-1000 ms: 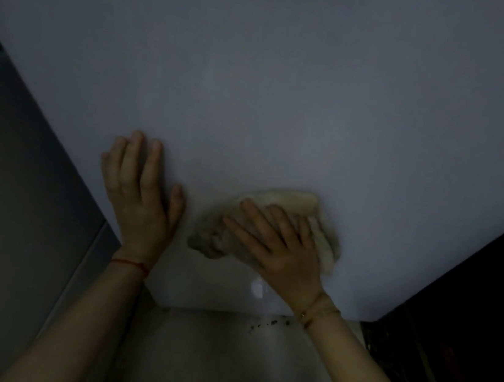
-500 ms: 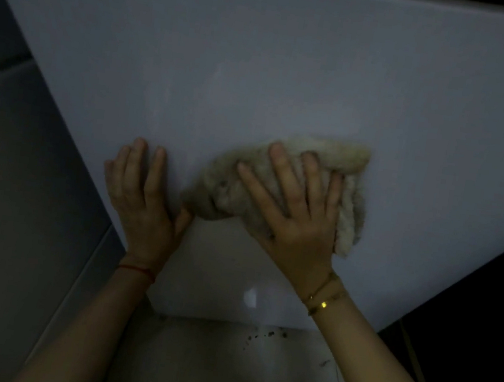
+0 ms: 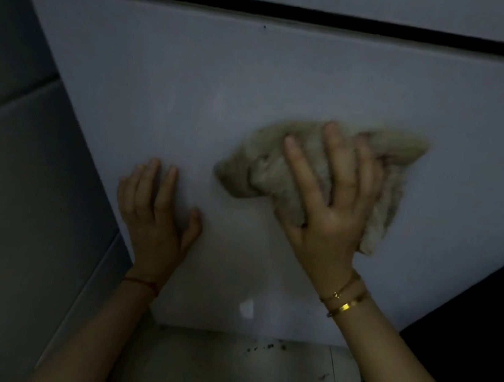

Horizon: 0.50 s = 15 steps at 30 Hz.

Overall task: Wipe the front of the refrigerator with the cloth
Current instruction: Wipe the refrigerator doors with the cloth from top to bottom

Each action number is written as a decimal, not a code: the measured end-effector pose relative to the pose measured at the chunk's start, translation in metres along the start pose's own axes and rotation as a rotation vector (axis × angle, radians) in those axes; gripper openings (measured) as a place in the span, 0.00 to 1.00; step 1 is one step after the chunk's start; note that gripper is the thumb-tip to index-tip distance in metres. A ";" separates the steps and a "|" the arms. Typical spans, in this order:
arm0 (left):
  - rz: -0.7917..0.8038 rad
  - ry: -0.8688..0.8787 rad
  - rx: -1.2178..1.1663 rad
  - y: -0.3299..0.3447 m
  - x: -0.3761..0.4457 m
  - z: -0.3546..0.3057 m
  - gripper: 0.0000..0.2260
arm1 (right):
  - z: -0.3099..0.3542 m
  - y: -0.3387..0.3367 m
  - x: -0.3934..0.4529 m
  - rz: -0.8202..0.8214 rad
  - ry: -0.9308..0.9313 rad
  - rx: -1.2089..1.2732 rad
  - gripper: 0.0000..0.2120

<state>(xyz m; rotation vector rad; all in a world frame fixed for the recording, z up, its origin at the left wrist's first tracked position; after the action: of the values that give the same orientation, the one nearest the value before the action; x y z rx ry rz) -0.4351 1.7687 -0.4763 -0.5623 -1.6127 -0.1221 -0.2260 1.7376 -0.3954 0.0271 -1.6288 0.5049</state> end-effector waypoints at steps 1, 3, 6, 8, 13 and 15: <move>0.006 -0.003 0.004 -0.002 0.001 0.000 0.26 | 0.007 0.001 -0.008 0.033 -0.079 -0.010 0.20; 0.026 -0.026 -0.001 -0.009 0.003 -0.001 0.25 | 0.017 0.002 -0.023 0.074 -0.225 -0.034 0.19; 0.110 -0.091 -0.049 -0.026 0.009 -0.007 0.24 | 0.015 -0.008 -0.033 0.203 -0.258 0.011 0.20; 0.204 -0.137 -0.090 -0.042 0.024 -0.012 0.24 | 0.008 -0.020 -0.030 0.400 -0.160 0.146 0.25; 0.593 -0.321 -0.200 -0.097 0.104 -0.035 0.15 | -0.016 -0.079 0.017 0.872 0.462 0.559 0.30; 0.759 -0.456 -0.300 -0.124 0.145 -0.045 0.12 | -0.027 -0.111 0.050 0.954 0.648 0.608 0.30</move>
<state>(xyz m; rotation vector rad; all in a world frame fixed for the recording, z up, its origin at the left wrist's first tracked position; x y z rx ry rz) -0.4489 1.6837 -0.3001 -1.4790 -1.7116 0.3603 -0.1730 1.6610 -0.3131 -0.4353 -0.7206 1.5441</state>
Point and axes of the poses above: each hand's wrist, its own x-axis towards the middle knuckle, its own y-axis out of the palm, z = x × y, the point moved 5 cm from there along x, towards the middle knuckle, and after that the axes turned 1 degree about y, right-handed, at the moved point
